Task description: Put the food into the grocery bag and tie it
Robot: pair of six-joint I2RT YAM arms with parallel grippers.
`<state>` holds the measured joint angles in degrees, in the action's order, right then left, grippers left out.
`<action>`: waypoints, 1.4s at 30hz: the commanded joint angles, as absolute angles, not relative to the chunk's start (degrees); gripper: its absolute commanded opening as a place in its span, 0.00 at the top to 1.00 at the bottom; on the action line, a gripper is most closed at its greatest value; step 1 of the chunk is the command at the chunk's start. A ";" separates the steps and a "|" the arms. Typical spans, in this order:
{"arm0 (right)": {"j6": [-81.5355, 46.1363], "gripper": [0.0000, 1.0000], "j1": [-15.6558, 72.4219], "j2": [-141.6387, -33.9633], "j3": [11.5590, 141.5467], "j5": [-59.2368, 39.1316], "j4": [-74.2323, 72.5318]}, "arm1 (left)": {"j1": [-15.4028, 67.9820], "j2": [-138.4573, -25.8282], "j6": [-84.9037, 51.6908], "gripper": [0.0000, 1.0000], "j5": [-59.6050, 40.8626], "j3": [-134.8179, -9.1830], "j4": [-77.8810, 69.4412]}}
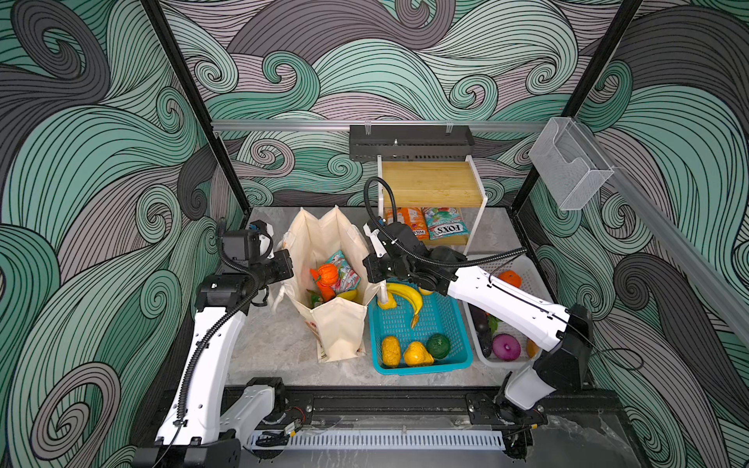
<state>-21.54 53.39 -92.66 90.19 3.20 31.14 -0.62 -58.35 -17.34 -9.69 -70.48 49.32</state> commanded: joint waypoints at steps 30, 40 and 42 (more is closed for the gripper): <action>-23.33 1.00 52.05 -95.42 90.51 3.19 26.11 | 1.58 -71.10 -18.95 0.52 -16.21 -80.93 48.76; -24.48 1.00 48.27 -91.05 82.41 1.43 22.41 | -8.15 -67.42 -26.62 0.11 -13.99 -86.93 51.15; -24.59 1.00 48.08 -90.45 81.45 0.90 21.58 | -10.93 -65.52 -28.77 0.11 -15.97 -84.18 49.23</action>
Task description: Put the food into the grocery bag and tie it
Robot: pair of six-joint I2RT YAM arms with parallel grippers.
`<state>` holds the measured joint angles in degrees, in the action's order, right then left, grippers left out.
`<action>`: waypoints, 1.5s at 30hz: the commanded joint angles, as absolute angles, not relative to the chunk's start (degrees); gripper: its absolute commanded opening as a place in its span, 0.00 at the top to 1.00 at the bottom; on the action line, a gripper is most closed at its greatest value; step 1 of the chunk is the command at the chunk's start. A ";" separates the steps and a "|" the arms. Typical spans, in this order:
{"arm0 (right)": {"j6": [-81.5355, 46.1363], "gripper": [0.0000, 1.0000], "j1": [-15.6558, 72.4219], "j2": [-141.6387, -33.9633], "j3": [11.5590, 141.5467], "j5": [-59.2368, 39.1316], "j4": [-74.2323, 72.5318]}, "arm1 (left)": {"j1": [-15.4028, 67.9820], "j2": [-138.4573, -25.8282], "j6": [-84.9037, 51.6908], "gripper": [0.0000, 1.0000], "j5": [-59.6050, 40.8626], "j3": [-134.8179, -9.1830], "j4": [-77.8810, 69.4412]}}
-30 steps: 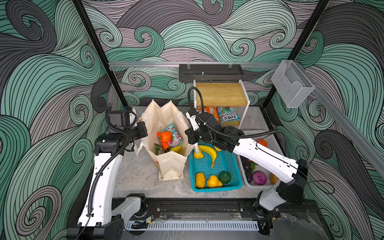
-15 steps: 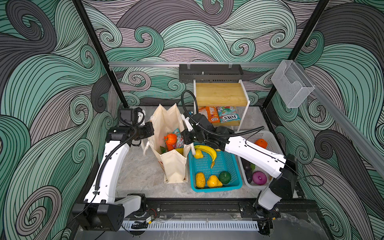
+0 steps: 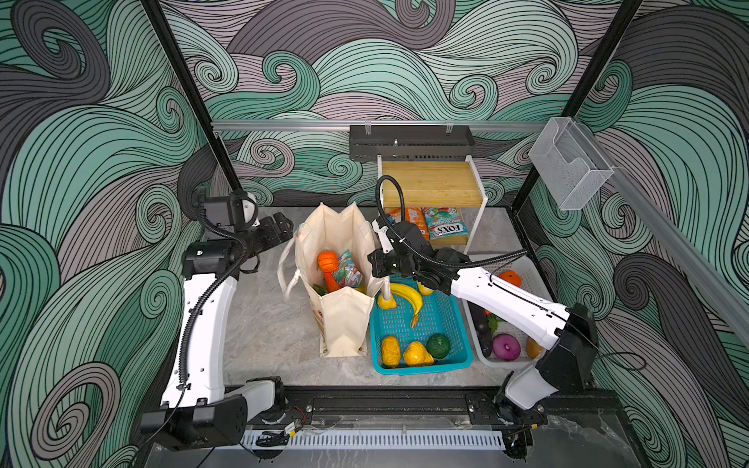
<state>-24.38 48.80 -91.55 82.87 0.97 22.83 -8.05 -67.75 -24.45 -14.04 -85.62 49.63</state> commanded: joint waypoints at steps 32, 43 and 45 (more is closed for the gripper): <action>-25.73 1.00 47.57 -91.38 78.30 -5.43 16.93 | -19.34 -56.88 -38.85 0.98 -33.80 -56.32 29.81; -25.57 1.00 48.53 -94.73 81.67 -5.35 16.99 | -19.39 -55.85 -46.31 1.00 -48.96 -70.35 26.50; -25.51 1.00 49.57 -95.82 82.88 -5.38 16.92 | -18.27 -57.82 -49.39 1.00 -50.12 -71.78 22.59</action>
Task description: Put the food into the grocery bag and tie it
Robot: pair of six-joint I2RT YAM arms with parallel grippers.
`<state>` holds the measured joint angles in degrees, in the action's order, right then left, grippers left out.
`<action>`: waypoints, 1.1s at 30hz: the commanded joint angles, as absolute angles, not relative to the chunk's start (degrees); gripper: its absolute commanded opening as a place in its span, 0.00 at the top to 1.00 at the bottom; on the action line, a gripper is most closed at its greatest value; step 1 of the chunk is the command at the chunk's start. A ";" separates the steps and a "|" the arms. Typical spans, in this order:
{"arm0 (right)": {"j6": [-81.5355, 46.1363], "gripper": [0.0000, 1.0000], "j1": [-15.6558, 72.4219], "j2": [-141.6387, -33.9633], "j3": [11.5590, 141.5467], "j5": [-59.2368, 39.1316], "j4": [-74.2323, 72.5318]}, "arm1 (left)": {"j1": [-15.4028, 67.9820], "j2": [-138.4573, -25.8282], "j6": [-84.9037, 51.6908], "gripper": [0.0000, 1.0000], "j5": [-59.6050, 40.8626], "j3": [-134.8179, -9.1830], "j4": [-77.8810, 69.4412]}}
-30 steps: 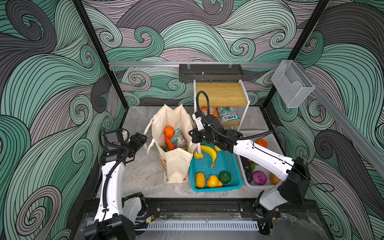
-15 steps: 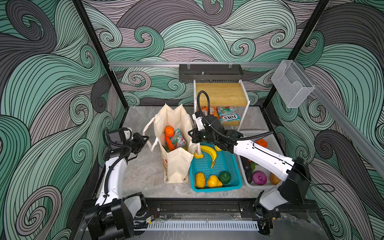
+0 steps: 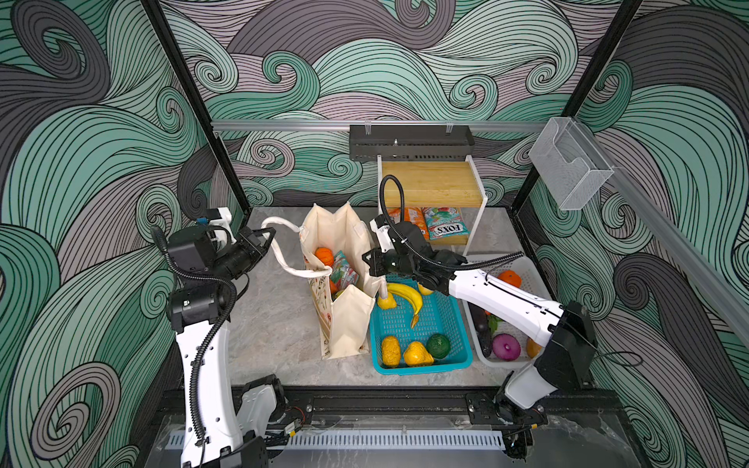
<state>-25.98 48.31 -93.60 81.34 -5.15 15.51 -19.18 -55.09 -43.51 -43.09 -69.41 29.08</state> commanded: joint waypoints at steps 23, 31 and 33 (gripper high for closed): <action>-28.26 0.03 43.14 -78.19 74.18 -9.35 20.30 | -16.02 -68.67 -42.39 1.00 -42.71 -79.47 27.54; -33.41 0.00 38.28 -74.08 61.89 -14.52 16.72 | -16.76 -66.47 -42.62 1.00 -44.63 -76.05 26.28; -35.09 0.01 38.50 -75.69 59.63 -19.18 11.69 | -16.79 -66.22 -43.20 1.00 -45.52 -74.57 24.49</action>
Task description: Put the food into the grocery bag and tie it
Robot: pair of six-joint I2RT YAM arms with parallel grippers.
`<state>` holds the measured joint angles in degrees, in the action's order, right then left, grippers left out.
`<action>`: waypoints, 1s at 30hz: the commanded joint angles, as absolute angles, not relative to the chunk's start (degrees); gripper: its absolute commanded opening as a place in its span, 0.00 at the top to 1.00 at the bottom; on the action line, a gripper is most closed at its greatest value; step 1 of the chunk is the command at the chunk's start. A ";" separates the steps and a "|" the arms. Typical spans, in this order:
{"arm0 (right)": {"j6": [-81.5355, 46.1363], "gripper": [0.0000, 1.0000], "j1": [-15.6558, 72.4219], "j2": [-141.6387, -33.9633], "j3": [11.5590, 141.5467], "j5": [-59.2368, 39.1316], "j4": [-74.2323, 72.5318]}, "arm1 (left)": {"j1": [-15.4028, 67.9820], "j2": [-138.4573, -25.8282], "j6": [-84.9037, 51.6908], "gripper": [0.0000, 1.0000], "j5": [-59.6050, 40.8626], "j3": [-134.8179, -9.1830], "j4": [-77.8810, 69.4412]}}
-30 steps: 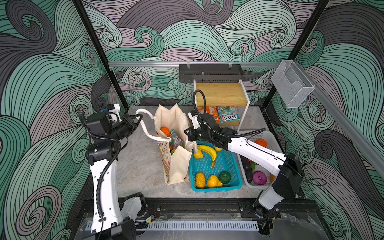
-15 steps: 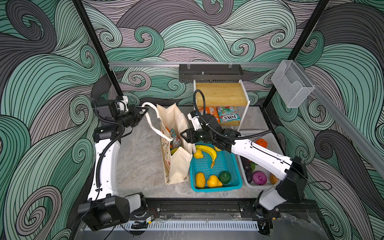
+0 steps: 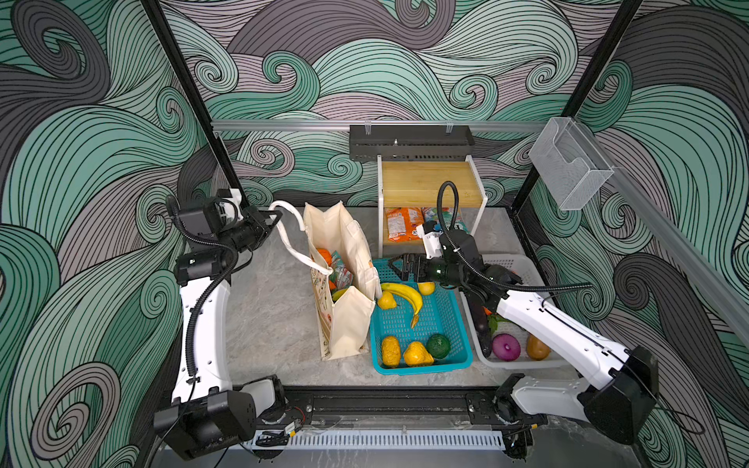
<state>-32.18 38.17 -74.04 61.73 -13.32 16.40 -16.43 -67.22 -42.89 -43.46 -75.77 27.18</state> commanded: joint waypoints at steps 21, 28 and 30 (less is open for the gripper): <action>-51.33 0.55 42.72 -93.44 52.13 -22.79 -16.58 | -17.14 -66.62 -39.99 1.00 -47.26 -71.73 26.28; -50.64 1.00 42.22 -91.22 50.44 -20.71 -16.84 | -17.22 -66.36 -39.98 1.00 -46.72 -71.80 26.28; -47.96 1.00 42.19 -88.90 50.40 -18.48 -13.45 | -17.31 -66.28 -40.48 1.00 -46.77 -71.76 26.00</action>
<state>-50.76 42.46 -92.38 50.92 -21.39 -15.07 -16.88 -66.92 -40.84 -45.74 -71.07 26.26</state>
